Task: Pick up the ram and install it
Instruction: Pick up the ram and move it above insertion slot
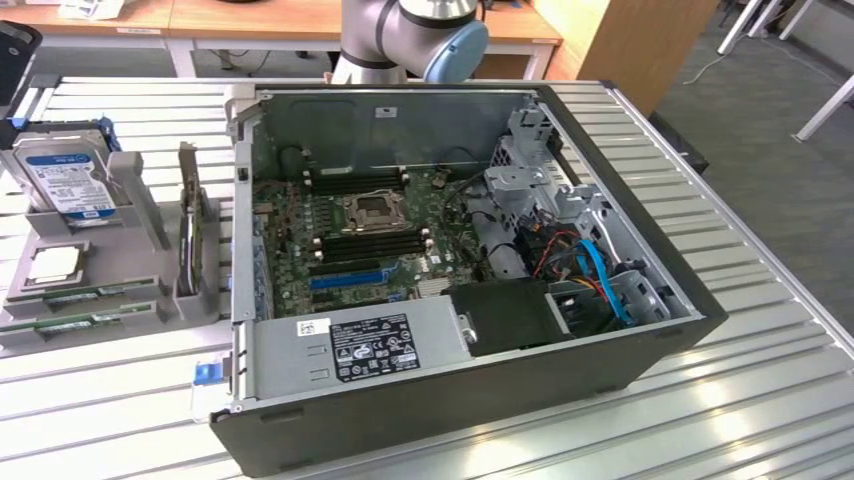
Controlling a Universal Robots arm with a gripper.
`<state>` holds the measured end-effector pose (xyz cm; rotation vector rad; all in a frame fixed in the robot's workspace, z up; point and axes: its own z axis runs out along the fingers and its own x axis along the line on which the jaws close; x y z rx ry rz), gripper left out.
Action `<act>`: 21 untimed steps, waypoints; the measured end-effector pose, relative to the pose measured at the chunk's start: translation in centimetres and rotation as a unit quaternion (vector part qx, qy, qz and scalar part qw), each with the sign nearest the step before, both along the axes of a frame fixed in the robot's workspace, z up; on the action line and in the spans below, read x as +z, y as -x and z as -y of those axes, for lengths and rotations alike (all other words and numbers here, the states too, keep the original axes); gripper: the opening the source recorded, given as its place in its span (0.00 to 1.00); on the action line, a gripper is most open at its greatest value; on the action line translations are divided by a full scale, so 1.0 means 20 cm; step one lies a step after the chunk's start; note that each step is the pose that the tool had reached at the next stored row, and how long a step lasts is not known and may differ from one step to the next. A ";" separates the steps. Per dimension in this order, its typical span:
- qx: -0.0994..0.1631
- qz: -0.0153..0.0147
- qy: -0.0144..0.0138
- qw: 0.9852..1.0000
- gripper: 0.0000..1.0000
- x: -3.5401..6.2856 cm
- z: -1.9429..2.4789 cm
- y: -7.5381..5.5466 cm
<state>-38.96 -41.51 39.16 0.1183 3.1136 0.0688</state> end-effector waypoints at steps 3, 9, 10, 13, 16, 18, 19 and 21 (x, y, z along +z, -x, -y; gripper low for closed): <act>0.000 0.000 0.000 1.000 0.10 0.000 0.000 0.00; 0.002 0.000 0.000 1.000 0.10 0.000 0.000 0.00; 0.005 0.000 0.000 1.000 0.10 0.000 0.000 0.00; 0.025 0.000 0.000 1.000 0.10 0.000 0.000 0.00; 0.051 0.000 0.000 0.999 0.10 0.000 0.000 0.00; 0.068 0.000 0.000 0.998 0.10 0.000 0.000 0.00; 0.077 0.000 0.000 0.997 0.10 0.000 0.000 0.00; 0.095 0.000 0.000 0.995 0.10 0.000 0.000 0.00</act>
